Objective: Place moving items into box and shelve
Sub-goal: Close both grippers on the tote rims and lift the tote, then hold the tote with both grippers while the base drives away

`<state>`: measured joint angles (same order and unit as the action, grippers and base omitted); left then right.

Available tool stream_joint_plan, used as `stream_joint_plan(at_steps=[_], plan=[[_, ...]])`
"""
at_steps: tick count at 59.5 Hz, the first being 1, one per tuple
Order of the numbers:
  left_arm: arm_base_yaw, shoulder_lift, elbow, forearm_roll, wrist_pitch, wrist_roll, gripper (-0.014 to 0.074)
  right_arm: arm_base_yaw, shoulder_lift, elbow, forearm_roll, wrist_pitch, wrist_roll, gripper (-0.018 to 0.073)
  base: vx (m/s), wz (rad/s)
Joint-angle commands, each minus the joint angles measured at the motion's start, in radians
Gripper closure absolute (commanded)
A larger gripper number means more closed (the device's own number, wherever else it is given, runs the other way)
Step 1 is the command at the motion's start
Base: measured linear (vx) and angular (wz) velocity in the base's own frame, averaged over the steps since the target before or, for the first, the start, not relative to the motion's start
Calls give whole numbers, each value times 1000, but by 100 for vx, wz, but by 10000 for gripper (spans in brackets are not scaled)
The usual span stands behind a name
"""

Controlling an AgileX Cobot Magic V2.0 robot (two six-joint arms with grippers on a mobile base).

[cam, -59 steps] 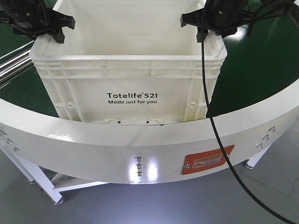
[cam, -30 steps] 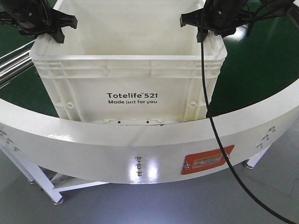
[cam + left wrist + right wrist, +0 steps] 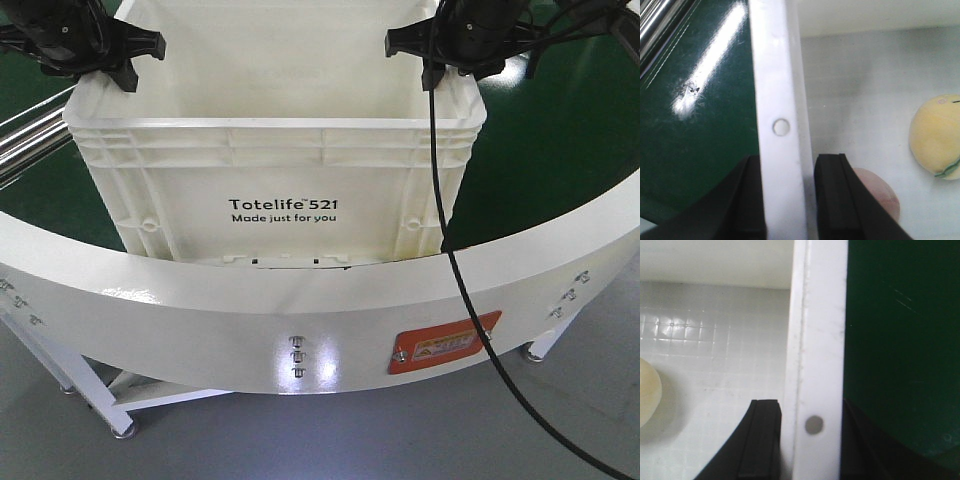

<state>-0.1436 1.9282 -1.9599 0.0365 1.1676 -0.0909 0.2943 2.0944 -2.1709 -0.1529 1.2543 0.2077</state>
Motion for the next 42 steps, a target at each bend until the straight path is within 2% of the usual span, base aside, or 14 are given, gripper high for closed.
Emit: stream_joint_plan(at_steps=[1,16,26,30,42], plan=[[-5,-93,-75,81,-33,-28,438,-12,-103,-41,-77,9,8,478,0,0],[-53,-105,-248,129,48,-29,438,-12,-190,-41,-80,10,12,478,0,0],[-83,-125,-285,174,75,-79,438,-5,-257,-40,-83,29,11,478,0,0],[-101,-145,-284,199,75,-86,438,22,-279,-37,-119,29,18,478,0,0],[-173,-227,-271,286,75,-216,438,173,-342,46,-320,28,125,478,0,0]])
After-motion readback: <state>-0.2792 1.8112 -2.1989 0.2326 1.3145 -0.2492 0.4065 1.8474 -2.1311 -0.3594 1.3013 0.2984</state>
